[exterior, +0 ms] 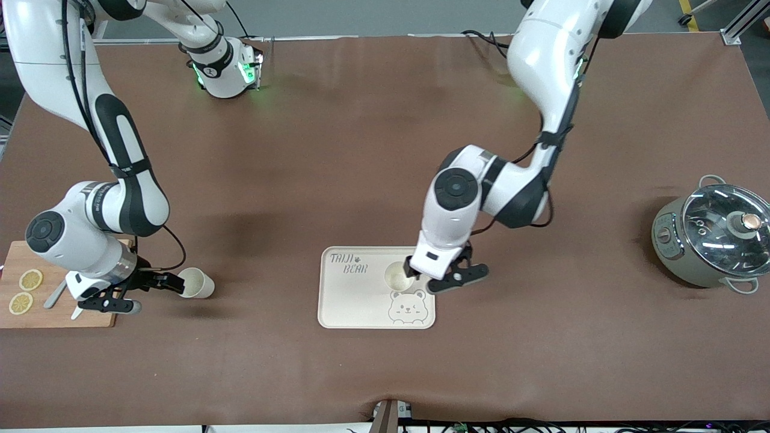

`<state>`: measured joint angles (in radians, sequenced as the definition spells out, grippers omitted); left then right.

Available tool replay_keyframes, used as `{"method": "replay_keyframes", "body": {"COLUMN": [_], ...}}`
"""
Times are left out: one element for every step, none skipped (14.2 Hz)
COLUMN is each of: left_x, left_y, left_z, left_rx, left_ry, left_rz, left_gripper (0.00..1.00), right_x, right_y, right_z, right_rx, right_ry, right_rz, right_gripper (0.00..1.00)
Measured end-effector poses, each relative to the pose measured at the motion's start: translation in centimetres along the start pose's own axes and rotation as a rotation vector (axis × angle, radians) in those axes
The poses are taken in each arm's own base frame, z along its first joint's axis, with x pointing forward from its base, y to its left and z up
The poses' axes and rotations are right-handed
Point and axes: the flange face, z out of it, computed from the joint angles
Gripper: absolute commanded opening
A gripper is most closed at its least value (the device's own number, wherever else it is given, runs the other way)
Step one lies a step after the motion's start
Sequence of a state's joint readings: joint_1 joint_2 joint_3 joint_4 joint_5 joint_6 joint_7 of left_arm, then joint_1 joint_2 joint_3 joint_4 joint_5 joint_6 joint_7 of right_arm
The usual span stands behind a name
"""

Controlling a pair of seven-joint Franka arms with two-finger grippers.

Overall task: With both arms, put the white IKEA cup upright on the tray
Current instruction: 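Lower the cup with the left gripper while the right gripper grasps the other cup, then open the left gripper and withdraw it toward the pot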

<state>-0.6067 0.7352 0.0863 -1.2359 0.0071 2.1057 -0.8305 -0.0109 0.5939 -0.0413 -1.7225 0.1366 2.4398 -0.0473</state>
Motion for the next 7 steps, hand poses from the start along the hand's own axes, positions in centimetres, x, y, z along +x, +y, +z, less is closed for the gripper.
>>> {"method": "replay_keyframes", "body": {"left_x": [1.7,3.5,5.4,7.4,9.1,10.5,11.7], "left_y": [-1.9,-4.1,-6.4,-9.1,-11.4,-13.6,-15.6], "left_z": [-2.0,-3.8,-5.2,-6.3,-6.8,-6.7,-6.3], "left_rx": [-0.005,-0.012,-0.017,-0.024,-0.027,-0.025,-0.020], "left_ry": [-0.019,-0.035,-0.042,-0.044,-0.044,-0.045,-0.049], "left_rz": [0.030,0.064,0.098,0.131,0.162,0.193,0.222], "left_gripper": [1.00,1.00,1.00,1.00,1.00,1.00,1.00], "right_x": [-0.1,-0.1,-0.2,-0.4,-0.4,-0.5,-0.6], "right_y": [-0.4,-0.7,-0.8,-0.7,-0.7,-0.6,-0.6], "right_z": [0.2,0.5,0.8,1.3,1.8,2.1,2.4], "right_rx": [0.003,0.004,0.004,0.003,0.002,0.001,0.000], "right_ry": [-0.003,-0.007,-0.012,-0.018,-0.022,-0.025,-0.029], "right_rz": [-0.002,-0.005,-0.005,-0.005,-0.004,-0.004,-0.004], "right_gripper": [1.00,1.00,1.00,1.00,1.00,1.00,1.00]}}
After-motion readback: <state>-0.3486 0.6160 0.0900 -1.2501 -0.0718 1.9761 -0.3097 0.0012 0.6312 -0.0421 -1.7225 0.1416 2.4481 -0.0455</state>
